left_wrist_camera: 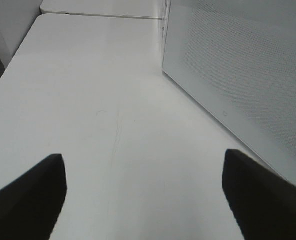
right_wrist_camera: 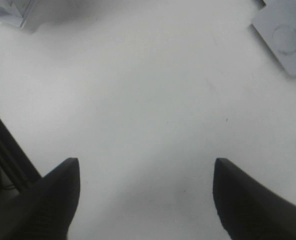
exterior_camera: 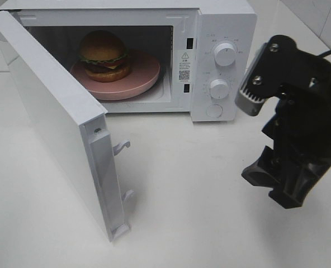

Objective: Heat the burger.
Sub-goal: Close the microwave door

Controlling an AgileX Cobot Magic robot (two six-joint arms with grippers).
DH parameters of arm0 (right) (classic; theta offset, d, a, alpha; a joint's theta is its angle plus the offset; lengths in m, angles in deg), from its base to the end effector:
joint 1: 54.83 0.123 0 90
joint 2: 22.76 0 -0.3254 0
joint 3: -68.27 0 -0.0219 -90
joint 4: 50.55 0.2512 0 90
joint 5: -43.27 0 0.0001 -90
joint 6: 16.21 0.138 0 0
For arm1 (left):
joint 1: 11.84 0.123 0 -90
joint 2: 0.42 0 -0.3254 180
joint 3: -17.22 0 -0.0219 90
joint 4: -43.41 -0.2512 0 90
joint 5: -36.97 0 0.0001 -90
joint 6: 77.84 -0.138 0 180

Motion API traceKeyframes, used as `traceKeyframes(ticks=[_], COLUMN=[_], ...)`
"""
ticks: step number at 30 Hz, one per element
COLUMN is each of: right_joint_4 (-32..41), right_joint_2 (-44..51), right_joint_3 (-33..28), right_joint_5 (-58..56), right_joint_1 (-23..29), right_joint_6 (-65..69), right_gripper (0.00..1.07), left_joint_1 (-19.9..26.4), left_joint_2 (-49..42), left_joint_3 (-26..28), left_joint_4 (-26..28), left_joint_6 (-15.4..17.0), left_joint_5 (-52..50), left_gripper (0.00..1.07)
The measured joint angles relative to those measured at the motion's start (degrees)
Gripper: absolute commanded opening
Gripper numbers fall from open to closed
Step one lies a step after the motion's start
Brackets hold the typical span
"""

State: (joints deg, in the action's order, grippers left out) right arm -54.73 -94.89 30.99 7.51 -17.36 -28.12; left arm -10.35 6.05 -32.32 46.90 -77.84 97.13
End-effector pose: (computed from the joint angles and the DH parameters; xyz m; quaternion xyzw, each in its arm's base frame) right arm 0.1807 0.1311 0.2567 -0.4182 0.8572 0.0377 0.2981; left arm -0.0034 -0.0074 0.2575 -0.0099 0.8484 -0.0236 0.5288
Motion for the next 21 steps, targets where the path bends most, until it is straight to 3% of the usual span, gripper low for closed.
traceKeyframes(ticks=[4,6,12,21], right_joint_4=[0.0,0.0,0.0,0.0], right_joint_2=[3.38,6.76,9.8,21.6], right_joint_3=[-0.17,-0.29,-0.29,-0.29], right_joint_5=[-5.39,-13.92,-21.03,-30.08], right_joint_1=[0.0,0.0,0.0,0.0], right_joint_6=[7.51,14.15,16.27,17.53], right_gripper=[0.73,0.73,0.73,0.73], left_joint_1=[0.0,0.0,0.0,0.0], left_joint_2=[0.0,0.0,0.0,0.0], left_joint_3=[0.0,0.0,0.0,0.0], left_joint_4=[0.0,0.0,0.0,0.0], left_joint_6=[0.0,0.0,0.0,0.0], left_joint_5=[0.0,0.0,0.0,0.0], left_gripper=[0.78,0.78,0.78,0.78])
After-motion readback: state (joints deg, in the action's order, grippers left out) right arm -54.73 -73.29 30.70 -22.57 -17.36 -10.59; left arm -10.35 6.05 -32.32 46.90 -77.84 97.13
